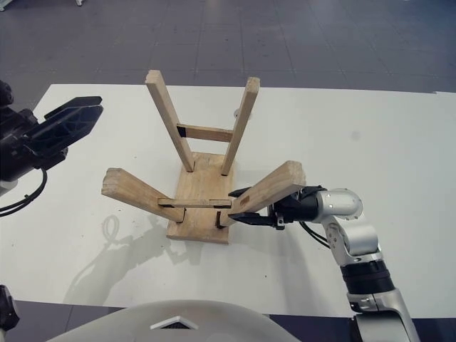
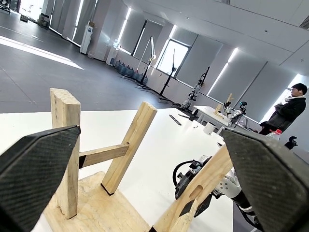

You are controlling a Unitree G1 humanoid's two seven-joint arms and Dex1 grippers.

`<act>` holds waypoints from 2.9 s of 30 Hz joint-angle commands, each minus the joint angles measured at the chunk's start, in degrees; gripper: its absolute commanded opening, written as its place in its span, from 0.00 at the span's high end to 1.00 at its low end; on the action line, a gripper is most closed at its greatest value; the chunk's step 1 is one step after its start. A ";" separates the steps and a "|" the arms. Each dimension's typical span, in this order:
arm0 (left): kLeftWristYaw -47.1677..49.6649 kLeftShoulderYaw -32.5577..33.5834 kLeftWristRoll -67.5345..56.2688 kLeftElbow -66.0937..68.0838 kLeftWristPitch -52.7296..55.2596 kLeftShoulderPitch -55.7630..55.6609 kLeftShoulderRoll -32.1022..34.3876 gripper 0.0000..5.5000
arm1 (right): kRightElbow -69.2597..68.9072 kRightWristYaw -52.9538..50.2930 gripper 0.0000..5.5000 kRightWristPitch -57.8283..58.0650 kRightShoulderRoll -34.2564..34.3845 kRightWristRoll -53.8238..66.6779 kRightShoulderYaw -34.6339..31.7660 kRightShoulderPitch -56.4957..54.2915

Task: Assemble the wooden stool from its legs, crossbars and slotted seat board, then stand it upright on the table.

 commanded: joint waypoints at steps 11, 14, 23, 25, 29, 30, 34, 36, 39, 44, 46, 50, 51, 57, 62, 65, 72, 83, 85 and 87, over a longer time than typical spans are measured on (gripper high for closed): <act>3.01 -1.65 -1.63 -1.63 -0.81 0.10 -0.39 0.00 | 2.34 -2.91 0.63 -1.74 -2.75 -10.23 6.47 2.64; 3.46 -1.54 -1.72 -1.91 -1.04 0.58 -0.59 0.00 | 2.89 -4.39 0.63 -0.04 -3.81 -11.83 7.94 2.19; 4.63 -2.46 -1.69 -2.71 -1.63 0.67 -1.83 0.00 | 4.55 -3.88 0.63 4.81 -6.82 -11.84 11.91 -0.27; 5.00 -2.53 -1.62 -2.67 -1.89 0.56 -2.00 0.00 | 4.11 -2.82 0.63 5.90 -7.87 -12.73 14.07 -0.59; 5.50 -3.01 -1.41 -2.73 -2.33 0.28 -2.55 0.00 | 3.65 -4.35 0.63 8.69 -10.20 -15.35 17.61 -0.95; 5.60 -3.08 -1.34 -2.76 -2.44 0.23 -2.65 0.00 | 3.89 -6.00 0.63 9.76 -10.40 -17.15 18.75 -1.25; 6.03 -4.30 -0.19 -3.54 -2.75 -1.04 -2.52 0.00 | 3.36 -14.75 0.63 14.51 -9.93 -21.23 20.79 -1.74; 8.23 -5.05 0.76 -4.60 -3.56 -2.86 -2.63 0.00 | 1.57 -18.46 0.63 18.58 -10.46 -22.86 21.79 -2.07; 13.75 -5.75 -0.17 -6.19 -5.20 -8.62 -2.03 0.00 | 1.78 -20.59 0.63 19.37 -11.14 -23.35 23.66 -1.84; 28.88 -9.13 -0.38 -4.45 -4.91 -22.90 0.18 0.00 | 5.59 -24.50 0.63 18.06 -10.15 -23.41 25.48 -1.76; 34.10 -12.02 -1.35 -4.72 -2.60 -28.26 1.71 0.00 | 6.11 -25.76 0.63 18.35 -9.61 -22.58 25.69 -2.35; 37.33 -23.43 9.09 -14.17 7.43 -33.52 5.97 0.12 | 6.25 -27.50 0.63 18.49 -9.45 -21.51 26.20 -2.59; 38.18 -26.86 10.57 -17.63 10.01 -33.60 6.36 0.14 | 6.22 -27.83 0.63 18.45 -9.54 -21.27 26.42 -2.60; 40.65 -42.45 21.02 -30.99 19.98 -32.56 4.55 0.30 | 6.45 -28.83 0.63 18.13 -10.00 -20.46 27.30 -2.94; 36.01 -53.77 31.01 -34.78 22.49 -36.69 2.40 0.37 | 7.30 -29.16 0.63 18.01 -10.01 -20.57 27.54 -3.53; 34.63 -57.37 34.63 -35.03 22.25 -36.11 0.61 0.37 | 7.64 -29.08 0.63 17.91 -9.94 -20.63 27.62 -4.03; 37.25 -62.43 51.50 -34.30 15.44 -36.13 0.67 0.37 | 7.77 -29.52 0.63 17.79 -10.07 -20.14 27.93 -4.44; 18.09 -92.34 71.04 -35.66 13.72 -28.83 19.11 0.37 | 7.07 -28.71 0.63 17.82 -11.71 -19.71 27.91 -4.62; 17.47 -91.47 73.99 -34.62 12.34 -28.70 17.94 0.37 | 6.64 -28.74 0.63 17.95 -11.97 -19.51 27.97 -4.57; 17.08 -89.76 76.11 -34.56 11.39 -28.11 16.64 0.37 | 6.26 -28.84 0.63 18.10 -12.15 -19.30 27.98 -4.33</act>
